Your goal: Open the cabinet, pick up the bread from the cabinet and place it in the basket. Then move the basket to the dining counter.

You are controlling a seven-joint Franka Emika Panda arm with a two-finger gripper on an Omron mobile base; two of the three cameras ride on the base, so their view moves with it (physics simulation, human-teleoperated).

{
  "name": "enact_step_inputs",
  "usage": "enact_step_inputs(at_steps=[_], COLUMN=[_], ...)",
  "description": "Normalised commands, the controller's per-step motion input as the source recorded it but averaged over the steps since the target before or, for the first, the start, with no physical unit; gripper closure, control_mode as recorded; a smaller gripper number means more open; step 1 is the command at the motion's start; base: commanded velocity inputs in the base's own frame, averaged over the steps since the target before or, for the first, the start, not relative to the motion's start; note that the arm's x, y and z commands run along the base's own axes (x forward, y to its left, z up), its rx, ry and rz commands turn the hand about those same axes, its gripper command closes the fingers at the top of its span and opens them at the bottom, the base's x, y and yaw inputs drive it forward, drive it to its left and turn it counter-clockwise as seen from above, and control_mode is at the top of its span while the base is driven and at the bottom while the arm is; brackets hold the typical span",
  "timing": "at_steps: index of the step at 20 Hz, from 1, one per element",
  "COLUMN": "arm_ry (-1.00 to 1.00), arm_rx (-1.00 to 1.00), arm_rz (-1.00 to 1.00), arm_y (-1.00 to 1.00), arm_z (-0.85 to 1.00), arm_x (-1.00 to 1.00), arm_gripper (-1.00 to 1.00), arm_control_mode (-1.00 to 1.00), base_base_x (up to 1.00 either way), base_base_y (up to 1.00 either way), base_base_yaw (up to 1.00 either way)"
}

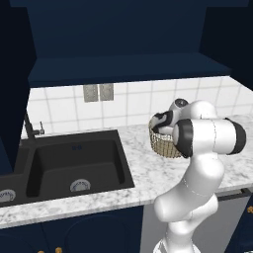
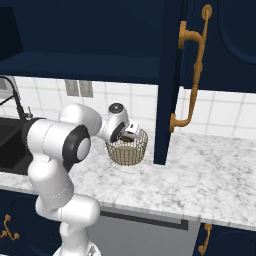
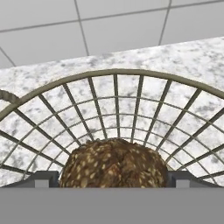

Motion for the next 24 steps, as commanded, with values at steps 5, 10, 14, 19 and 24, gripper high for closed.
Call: enact_step_inputs(at_steps=[5, 10, 14, 19, 24], arm_ry=[0.03, 0.01, 0.0, 0.0, 0.0], arm_rx=[0.0, 0.0, 0.0, 0.0, 0.0], arm_rz=[0.0, 0.0, 0.0, 0.0, 0.0], arm_y=[-0.11, -0.11, 0.0, 0.0, -0.02], arm_z=[-0.2, -0.17, -0.07, -0.04, -0.03], arm_x=[0.18, 0.11, 0.1, 0.28, 0.23], arm_gripper=[1.0, 1.0, 1.0, 1.0, 1.0], arm_control_mode=[-1.0, -1.0, -1.0, -1.0, -1.0], base_base_x=[0.0, 0.0, 0.0, 0.0, 0.0], base_base_y=[0.0, 0.0, 0.0, 0.0, 0.0], base_base_yaw=[0.0, 0.0, 0.0, 0.0, 0.0])
